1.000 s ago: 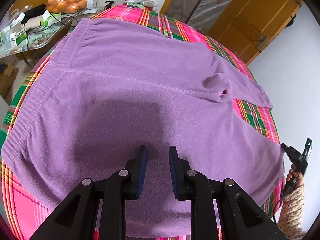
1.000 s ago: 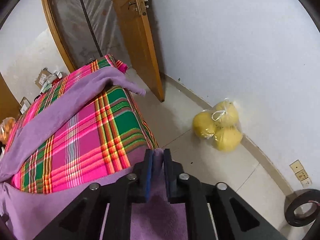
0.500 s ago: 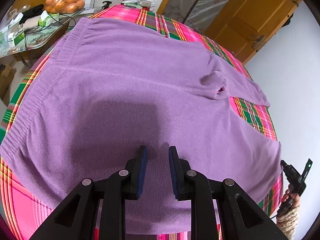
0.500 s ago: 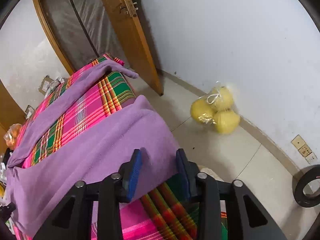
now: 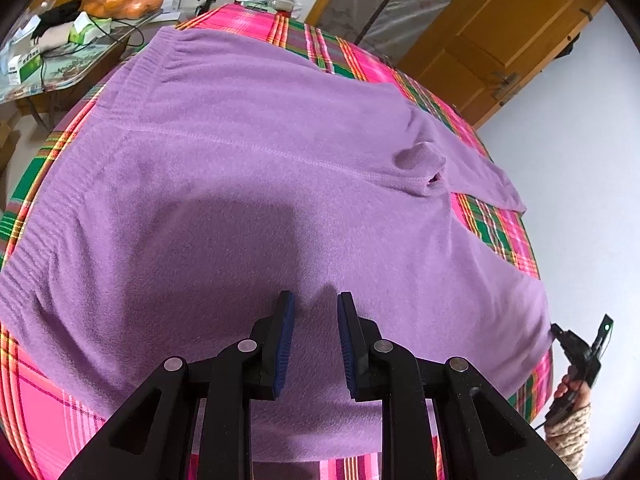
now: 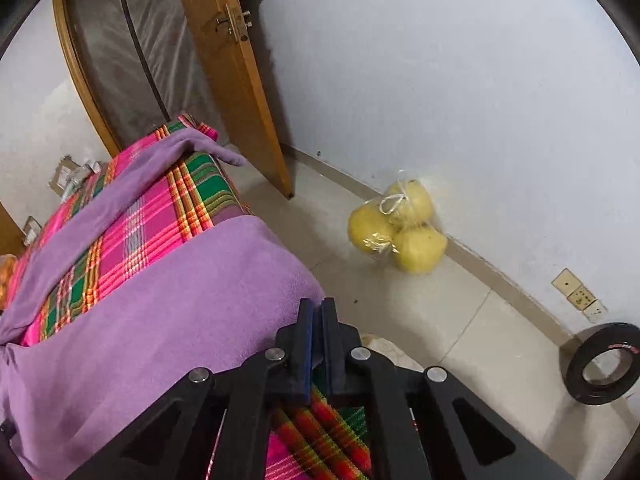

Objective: Fold clothes

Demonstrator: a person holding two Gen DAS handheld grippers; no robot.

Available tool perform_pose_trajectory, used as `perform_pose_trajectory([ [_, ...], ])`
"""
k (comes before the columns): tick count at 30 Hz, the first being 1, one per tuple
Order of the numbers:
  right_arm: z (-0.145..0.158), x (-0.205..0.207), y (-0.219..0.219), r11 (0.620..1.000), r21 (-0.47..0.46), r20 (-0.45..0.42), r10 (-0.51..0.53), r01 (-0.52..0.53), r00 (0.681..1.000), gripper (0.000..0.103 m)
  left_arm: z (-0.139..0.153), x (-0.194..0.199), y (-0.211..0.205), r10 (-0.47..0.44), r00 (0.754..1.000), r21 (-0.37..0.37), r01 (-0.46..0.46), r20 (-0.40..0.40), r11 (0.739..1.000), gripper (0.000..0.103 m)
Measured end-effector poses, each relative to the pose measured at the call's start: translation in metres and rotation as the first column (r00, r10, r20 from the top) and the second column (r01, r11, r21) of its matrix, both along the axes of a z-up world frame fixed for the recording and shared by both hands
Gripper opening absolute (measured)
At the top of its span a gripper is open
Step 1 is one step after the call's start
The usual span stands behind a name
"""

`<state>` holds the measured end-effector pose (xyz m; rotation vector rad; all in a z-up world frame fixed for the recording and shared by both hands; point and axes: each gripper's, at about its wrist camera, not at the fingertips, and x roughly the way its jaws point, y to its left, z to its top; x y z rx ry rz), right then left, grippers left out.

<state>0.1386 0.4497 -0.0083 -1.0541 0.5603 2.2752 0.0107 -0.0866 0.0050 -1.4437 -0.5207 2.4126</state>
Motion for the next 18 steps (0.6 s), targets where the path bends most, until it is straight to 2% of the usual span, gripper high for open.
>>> perform_pose_trajectory([
  [5, 0.013, -0.011, -0.013, 0.999, 0.039, 0.01, 0.001, -0.001, 1.0, 0.005, 0.002, 0.011, -0.012, 0.0, 1.0, -0.035, 0.001, 0.016, 0.999, 0.022],
  [13, 0.04, -0.054, -0.048, 0.993, 0.083, -0.042, 0.091, -0.087, 0.995, 0.009, 0.007, 0.033, -0.06, 0.085, 0.996, -0.039, -0.083, 0.031, 0.996, 0.022],
  [18, 0.081, -0.092, -0.081, 0.969, 0.117, -0.125, 0.232, -0.218, 0.965, 0.009, 0.047, 0.013, -0.082, 0.119, 0.99, -0.134, -0.128, -0.07, 0.983, 0.023],
])
